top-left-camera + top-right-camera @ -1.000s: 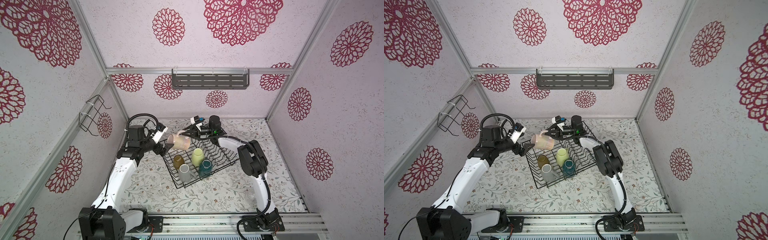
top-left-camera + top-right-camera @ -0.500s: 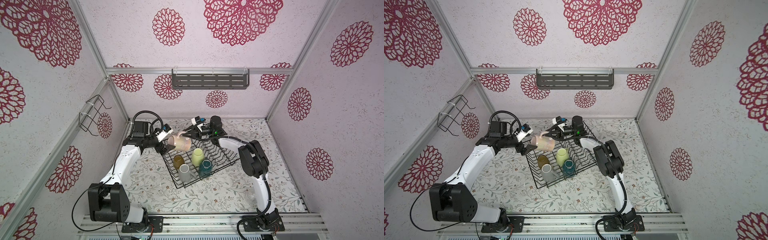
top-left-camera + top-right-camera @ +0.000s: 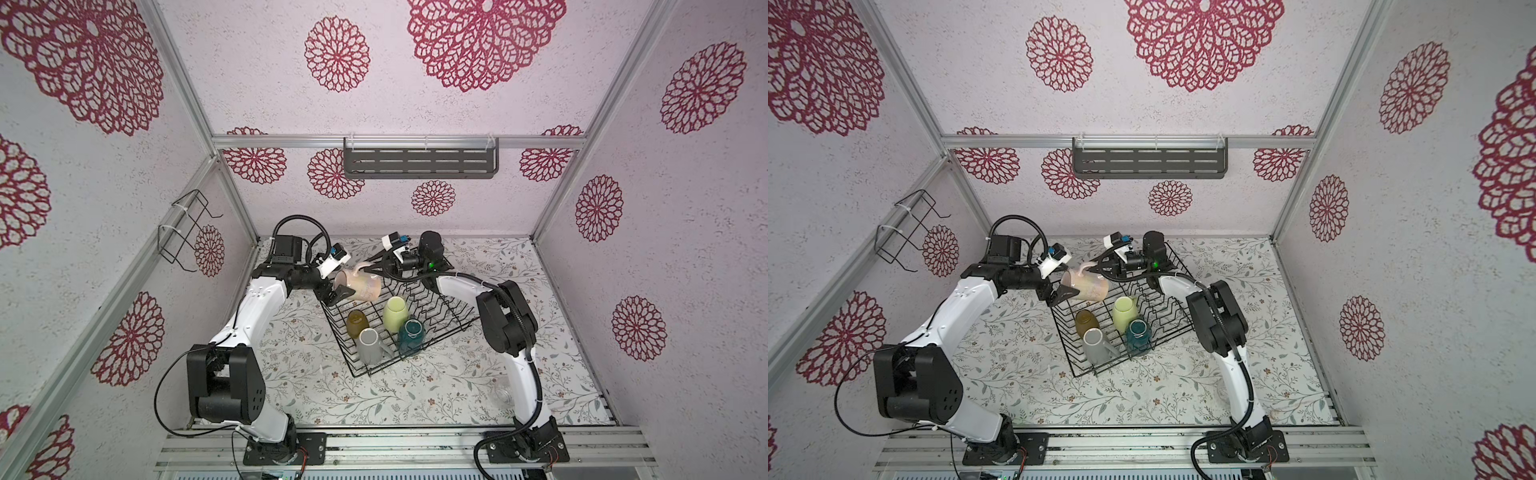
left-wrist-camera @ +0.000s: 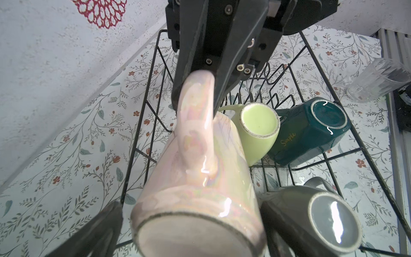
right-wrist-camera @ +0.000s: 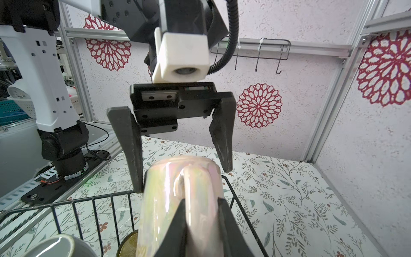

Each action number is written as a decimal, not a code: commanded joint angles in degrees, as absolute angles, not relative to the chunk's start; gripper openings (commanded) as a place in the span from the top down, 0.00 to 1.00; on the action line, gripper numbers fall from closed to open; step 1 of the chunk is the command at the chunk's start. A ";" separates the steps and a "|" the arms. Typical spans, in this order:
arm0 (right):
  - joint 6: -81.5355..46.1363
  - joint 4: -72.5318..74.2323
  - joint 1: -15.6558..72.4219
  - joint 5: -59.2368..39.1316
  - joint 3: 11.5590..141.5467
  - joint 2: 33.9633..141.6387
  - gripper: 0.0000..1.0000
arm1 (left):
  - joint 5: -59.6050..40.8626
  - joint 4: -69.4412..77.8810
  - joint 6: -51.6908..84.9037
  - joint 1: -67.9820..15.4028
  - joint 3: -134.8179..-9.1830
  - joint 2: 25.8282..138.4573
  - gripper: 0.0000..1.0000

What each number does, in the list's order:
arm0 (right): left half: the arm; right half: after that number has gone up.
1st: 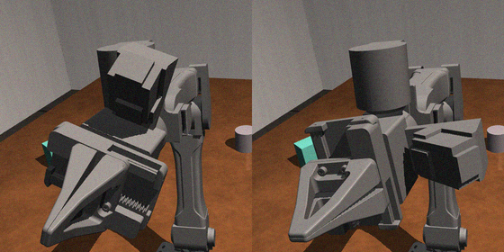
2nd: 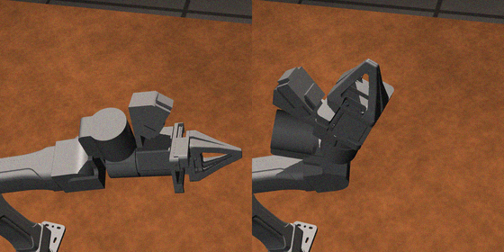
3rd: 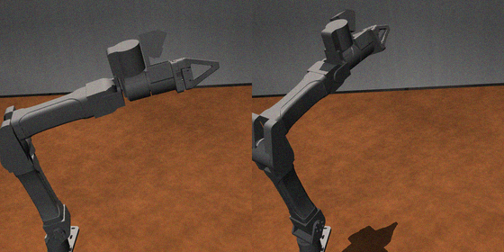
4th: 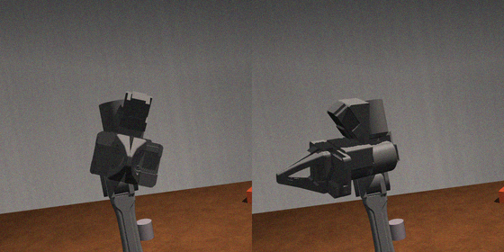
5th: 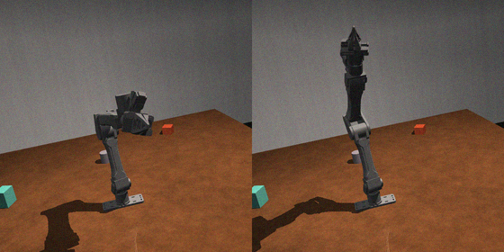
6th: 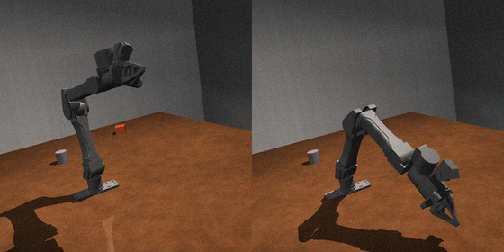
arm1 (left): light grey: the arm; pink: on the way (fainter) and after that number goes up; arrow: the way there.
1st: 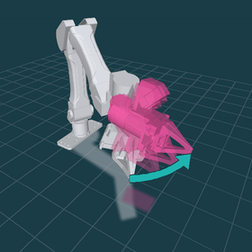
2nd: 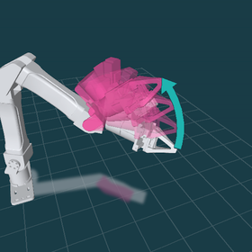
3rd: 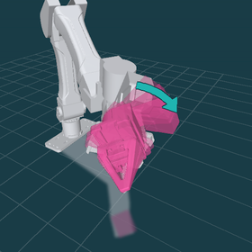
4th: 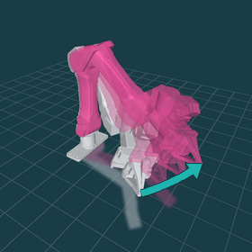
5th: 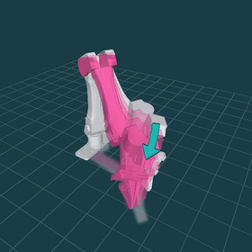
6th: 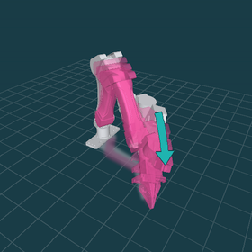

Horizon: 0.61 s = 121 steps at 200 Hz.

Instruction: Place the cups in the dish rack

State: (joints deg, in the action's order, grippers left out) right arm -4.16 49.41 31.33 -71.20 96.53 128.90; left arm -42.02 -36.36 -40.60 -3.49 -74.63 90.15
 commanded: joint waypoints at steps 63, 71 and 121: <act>-5.98 55.28 32.26 -73.58 102.12 123.11 1.00 | -49.91 -36.30 -41.36 -3.53 -76.43 92.99 0.00; -6.06 55.28 32.26 -73.56 102.30 123.21 1.00 | -50.70 -35.78 -40.93 -3.56 -76.13 93.08 0.00; -6.31 55.55 32.38 -73.42 103.08 123.53 1.00 | -52.47 -33.82 -40.33 -3.43 -74.86 93.66 0.07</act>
State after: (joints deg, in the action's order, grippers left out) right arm -4.75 49.50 32.10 -72.27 99.61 128.90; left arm -49.54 -35.51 -40.03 -3.49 -75.02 92.73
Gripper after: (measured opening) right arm 0.212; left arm 0.947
